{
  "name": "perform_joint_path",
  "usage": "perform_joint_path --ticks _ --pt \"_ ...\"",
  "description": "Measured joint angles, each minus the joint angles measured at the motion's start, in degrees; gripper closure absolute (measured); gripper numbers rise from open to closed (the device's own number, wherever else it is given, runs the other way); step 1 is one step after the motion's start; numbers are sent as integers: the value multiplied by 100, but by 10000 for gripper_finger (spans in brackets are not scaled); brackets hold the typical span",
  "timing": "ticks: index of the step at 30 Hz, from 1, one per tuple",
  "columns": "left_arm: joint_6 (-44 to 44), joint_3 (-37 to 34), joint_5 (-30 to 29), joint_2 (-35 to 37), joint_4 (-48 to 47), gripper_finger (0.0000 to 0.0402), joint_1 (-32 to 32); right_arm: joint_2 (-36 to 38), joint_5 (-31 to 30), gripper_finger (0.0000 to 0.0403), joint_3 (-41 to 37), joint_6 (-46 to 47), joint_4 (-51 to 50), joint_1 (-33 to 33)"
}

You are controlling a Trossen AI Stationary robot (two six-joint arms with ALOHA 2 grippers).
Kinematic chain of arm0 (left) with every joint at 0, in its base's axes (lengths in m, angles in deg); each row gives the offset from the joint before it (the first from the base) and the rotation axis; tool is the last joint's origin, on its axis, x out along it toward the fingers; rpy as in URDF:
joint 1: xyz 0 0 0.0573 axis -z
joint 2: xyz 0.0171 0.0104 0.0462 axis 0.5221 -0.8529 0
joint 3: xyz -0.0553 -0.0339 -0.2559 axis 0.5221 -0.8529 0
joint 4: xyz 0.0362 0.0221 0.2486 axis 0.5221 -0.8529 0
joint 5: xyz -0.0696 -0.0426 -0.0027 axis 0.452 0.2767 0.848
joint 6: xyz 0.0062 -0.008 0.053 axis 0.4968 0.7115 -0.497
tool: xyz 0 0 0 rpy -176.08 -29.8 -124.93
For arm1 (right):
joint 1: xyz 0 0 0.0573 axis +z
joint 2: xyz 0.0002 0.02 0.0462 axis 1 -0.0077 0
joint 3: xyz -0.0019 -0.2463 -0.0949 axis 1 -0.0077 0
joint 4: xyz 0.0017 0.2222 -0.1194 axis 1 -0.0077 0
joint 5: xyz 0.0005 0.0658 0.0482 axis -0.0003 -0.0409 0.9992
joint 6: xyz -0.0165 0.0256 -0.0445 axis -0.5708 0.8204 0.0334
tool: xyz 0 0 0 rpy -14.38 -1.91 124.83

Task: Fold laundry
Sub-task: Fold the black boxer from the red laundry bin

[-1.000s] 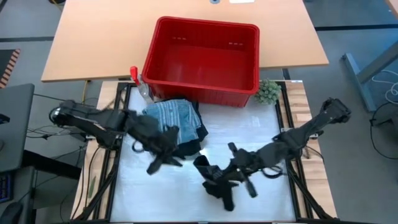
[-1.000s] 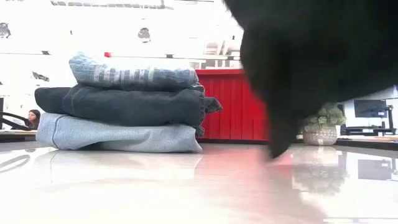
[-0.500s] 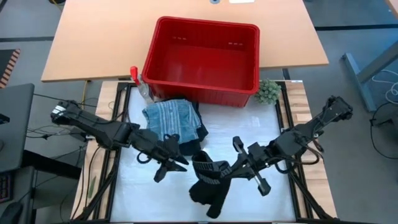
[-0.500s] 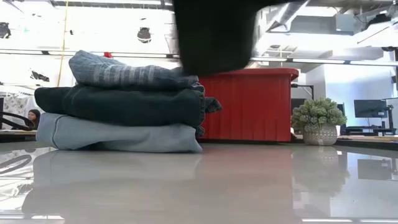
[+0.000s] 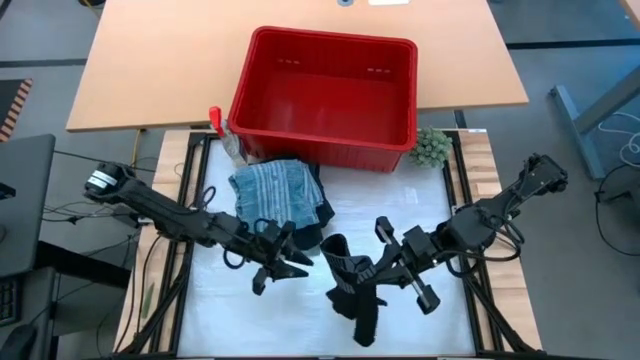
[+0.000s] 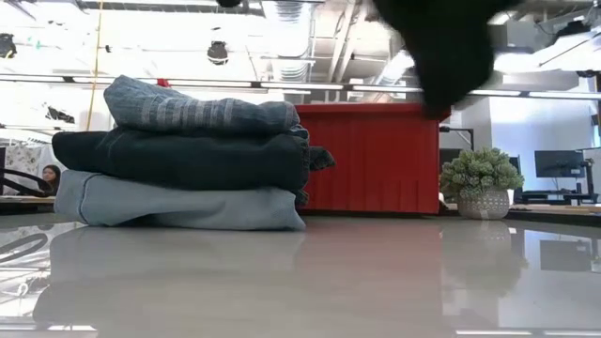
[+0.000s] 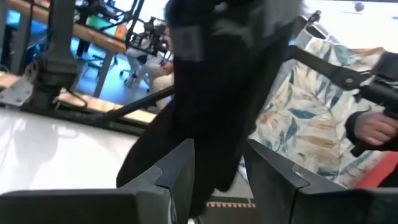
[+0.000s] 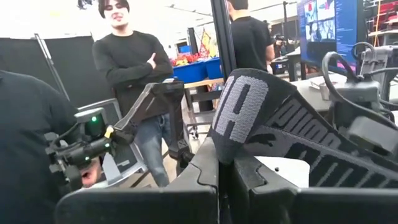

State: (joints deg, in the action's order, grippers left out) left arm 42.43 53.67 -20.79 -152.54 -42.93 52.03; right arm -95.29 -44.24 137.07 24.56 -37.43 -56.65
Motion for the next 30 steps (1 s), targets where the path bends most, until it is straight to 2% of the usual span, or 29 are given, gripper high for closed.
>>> perform_joint_path --ticks 6,11,16,23,30 --pt "85 2 -149 -283 426 260 -35 -6 0 373 0 -2 54 0" --pt "-480 2 -171 -588 1310 253 -35 -7 0 373 0 -4 52 -6" --pt "-624 4 -194 -686 1504 210 -66 -8 0 373 0 -4 73 -10" --pt "-905 294 -177 -688 1308 133 -68 -7 1 373 0 -42 107 -120" --pt "-1214 711 -470 -686 277 115 -127 -7 6 368 0 -191 209 -185"
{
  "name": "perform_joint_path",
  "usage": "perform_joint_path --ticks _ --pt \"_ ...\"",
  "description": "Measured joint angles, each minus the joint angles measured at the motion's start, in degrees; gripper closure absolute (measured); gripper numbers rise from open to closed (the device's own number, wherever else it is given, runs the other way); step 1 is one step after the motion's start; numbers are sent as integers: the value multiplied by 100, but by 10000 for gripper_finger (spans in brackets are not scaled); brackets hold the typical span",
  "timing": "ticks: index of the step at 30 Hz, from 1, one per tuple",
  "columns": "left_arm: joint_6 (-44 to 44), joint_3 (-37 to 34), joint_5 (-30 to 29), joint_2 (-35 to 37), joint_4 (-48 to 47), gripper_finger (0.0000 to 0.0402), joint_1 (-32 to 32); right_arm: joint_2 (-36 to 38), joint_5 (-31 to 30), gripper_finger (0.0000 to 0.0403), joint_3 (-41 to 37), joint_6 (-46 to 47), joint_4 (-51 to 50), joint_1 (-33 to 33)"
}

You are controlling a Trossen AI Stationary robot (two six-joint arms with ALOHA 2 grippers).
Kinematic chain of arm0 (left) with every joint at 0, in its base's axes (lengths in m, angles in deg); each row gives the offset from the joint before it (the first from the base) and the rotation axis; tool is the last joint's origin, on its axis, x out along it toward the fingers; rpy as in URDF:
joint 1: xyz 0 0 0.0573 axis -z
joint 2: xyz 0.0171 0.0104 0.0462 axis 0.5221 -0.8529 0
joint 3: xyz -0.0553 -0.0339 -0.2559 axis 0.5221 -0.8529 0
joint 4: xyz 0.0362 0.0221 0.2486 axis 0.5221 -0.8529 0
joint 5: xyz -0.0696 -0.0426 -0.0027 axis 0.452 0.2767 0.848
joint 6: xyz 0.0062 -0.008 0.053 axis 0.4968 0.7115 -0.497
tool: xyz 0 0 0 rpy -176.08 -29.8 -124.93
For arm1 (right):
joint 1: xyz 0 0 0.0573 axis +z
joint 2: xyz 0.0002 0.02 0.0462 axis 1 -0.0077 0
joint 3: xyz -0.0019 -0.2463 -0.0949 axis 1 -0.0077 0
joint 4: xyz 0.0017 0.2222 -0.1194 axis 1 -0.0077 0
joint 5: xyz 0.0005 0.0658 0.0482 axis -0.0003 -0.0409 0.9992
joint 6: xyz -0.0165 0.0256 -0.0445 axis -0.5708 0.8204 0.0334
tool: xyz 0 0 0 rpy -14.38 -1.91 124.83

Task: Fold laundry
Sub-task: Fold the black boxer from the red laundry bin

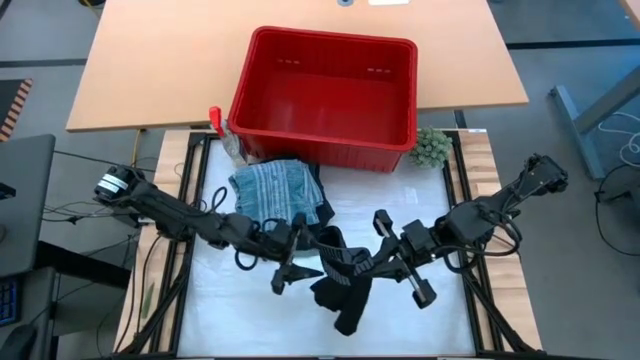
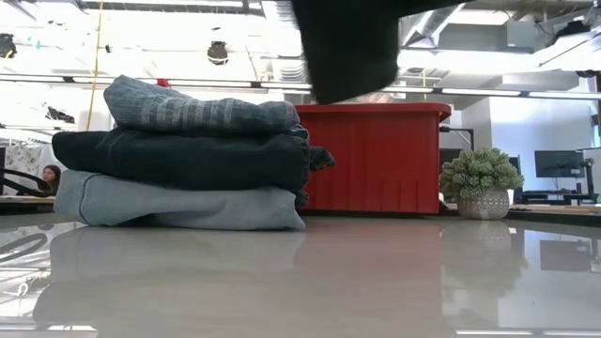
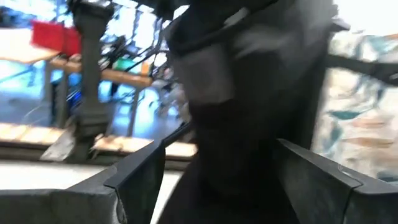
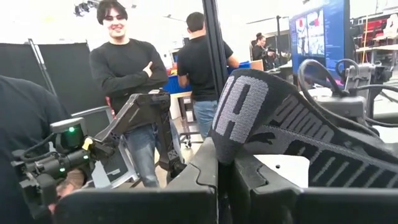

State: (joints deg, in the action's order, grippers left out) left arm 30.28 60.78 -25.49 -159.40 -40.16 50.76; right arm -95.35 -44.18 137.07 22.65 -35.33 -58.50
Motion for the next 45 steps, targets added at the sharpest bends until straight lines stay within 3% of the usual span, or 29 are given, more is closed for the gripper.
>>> perform_joint_path --ticks 4,10,14,23,29,37,45 --pt "142 43 -132 -2 -213 115 -70 0 5 369 0 -25 18 -10" --pt "24 49 607 2 354 115 -85 0 2 368 0 -113 13 -20" --pt "11 177 614 -33 267 115 -89 0 2 368 0 -111 11 -103" --pt "-137 871 1418 -455 447 126 -167 0 -2 368 0 -16 -109 -283" --pt "167 865 1549 -217 -50 199 -406 0 -6 368 0 340 -493 -150" --pt "767 860 2343 -208 -190 377 -606 8 -179 368 0 541 -1005 11" --pt "955 860 2429 -206 -210 399 -508 20 -177 343 0 891 -1606 -1"
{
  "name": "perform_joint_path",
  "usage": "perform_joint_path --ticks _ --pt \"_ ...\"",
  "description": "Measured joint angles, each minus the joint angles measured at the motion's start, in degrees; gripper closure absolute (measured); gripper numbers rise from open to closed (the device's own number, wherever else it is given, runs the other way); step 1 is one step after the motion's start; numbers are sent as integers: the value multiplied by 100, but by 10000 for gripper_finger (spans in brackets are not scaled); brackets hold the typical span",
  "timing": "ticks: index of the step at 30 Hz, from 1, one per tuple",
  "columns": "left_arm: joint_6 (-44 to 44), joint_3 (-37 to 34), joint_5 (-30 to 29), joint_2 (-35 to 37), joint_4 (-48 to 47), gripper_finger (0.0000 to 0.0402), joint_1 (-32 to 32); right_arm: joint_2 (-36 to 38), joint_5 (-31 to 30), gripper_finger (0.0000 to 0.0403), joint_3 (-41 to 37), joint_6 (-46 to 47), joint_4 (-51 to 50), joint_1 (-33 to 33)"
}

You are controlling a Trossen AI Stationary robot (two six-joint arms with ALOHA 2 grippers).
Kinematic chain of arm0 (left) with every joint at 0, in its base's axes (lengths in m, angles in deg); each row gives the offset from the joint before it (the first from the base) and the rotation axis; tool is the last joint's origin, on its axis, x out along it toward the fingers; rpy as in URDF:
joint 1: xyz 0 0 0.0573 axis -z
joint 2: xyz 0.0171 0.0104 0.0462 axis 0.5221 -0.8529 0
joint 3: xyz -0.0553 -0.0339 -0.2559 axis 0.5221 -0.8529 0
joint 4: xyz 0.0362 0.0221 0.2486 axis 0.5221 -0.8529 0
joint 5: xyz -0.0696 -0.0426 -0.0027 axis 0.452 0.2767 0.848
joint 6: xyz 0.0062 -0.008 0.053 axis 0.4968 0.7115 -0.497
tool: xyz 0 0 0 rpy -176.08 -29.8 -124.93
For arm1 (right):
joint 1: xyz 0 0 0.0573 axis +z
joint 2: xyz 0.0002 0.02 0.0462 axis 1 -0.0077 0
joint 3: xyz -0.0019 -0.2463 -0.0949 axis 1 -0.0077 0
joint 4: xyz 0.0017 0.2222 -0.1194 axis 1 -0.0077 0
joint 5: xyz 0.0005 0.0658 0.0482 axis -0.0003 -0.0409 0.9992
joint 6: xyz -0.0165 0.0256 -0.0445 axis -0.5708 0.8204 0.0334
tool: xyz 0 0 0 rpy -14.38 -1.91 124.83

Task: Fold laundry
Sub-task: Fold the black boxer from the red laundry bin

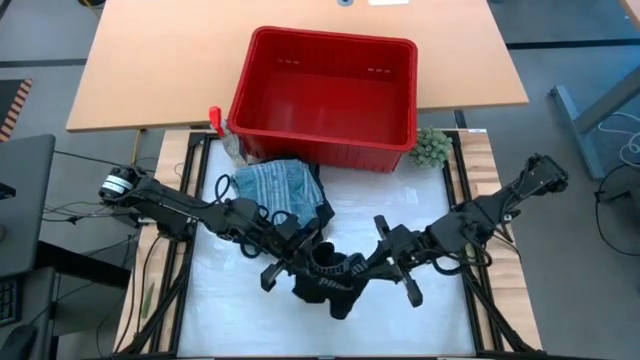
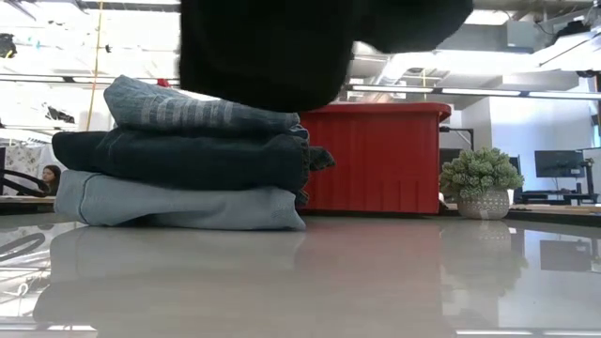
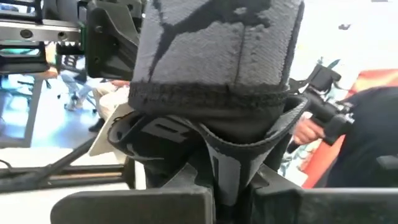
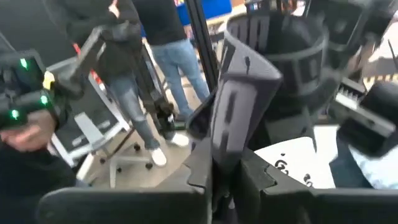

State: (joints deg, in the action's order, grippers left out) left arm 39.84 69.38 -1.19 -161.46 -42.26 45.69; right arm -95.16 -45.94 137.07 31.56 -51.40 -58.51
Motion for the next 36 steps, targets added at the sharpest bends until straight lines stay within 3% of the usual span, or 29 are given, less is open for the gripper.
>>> perform_joint_path --ticks 3,10,15,19,27,36 --pt "250 0 5 136 -266 400 -6 54 3 315 0 100 -331 82" --pt "311 0 -252 653 -2080 401 -2 372 36 225 0 928 -1592 291" --pt "558 0 -294 781 -2766 401 -4 734 31 171 0 1326 -2227 295" --pt "772 0 -275 781 -2973 401 -2 773 -247 162 0 1554 -2266 24" --pt "752 0 634 781 -2866 401 30 -28 -93 161 0 1397 -2182 -530" --pt "106 -2 765 863 -2762 401 267 -1078 -52 161 0 903 -1106 -102"
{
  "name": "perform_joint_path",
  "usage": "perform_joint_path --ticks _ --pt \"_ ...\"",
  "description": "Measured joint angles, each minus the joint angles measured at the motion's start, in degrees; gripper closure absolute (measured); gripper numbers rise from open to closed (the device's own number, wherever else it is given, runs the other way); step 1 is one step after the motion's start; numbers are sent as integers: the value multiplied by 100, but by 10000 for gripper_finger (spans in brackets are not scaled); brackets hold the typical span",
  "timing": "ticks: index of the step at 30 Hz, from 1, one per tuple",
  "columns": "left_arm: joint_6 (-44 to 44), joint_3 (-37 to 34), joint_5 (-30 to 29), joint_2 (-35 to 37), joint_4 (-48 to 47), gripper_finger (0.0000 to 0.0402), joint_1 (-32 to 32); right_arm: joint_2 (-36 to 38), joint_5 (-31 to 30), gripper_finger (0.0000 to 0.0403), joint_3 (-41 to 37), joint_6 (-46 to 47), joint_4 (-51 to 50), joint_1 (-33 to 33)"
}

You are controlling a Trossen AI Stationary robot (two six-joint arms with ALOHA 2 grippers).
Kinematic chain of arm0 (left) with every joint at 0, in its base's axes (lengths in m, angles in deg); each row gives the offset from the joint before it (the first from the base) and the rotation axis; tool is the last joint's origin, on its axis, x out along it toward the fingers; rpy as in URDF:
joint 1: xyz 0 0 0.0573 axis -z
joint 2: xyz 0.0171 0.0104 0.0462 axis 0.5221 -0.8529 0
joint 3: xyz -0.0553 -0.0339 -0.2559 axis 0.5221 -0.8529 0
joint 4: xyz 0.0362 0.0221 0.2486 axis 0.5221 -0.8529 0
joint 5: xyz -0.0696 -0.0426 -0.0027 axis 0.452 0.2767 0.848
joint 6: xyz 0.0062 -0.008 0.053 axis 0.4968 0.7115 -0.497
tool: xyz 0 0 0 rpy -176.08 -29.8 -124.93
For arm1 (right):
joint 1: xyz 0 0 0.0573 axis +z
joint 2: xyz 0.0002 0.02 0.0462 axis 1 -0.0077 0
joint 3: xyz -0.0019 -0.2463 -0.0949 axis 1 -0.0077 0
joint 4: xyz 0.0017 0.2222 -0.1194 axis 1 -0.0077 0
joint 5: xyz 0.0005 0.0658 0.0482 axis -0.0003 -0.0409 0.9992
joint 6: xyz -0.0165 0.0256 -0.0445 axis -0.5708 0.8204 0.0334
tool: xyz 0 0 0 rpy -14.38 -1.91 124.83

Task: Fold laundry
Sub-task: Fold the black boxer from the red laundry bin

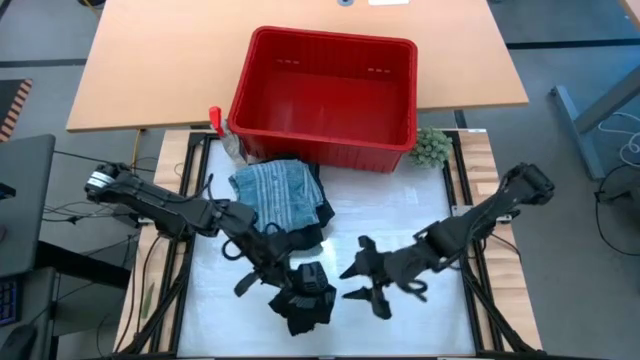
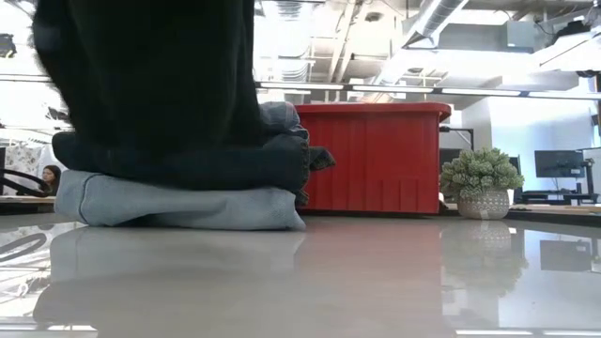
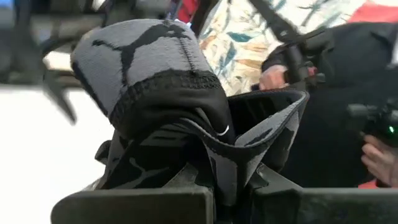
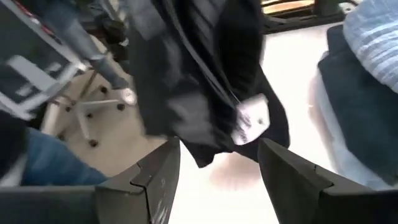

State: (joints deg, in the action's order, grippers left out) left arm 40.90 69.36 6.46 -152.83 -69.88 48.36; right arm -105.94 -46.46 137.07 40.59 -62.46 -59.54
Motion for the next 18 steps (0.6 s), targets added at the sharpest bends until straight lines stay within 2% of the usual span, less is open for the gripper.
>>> perform_joint_path --ticks 4,6,10,15,18 --pt "-180 0 11 242 182 401 95 -323 -272 161 -2 -193 263 129" --pt "-174 0 -174 405 193 401 116 -413 -392 161 -2 -70 360 194" --pt "-405 0 -653 726 -369 401 177 -449 -795 161 -47 399 733 331" --pt "-736 -2 -1383 847 -767 401 345 -570 -1140 161 -404 611 2194 344" --pt "-768 -2 -1516 849 -789 401 389 -625 -1142 161 -635 1522 2445 191"
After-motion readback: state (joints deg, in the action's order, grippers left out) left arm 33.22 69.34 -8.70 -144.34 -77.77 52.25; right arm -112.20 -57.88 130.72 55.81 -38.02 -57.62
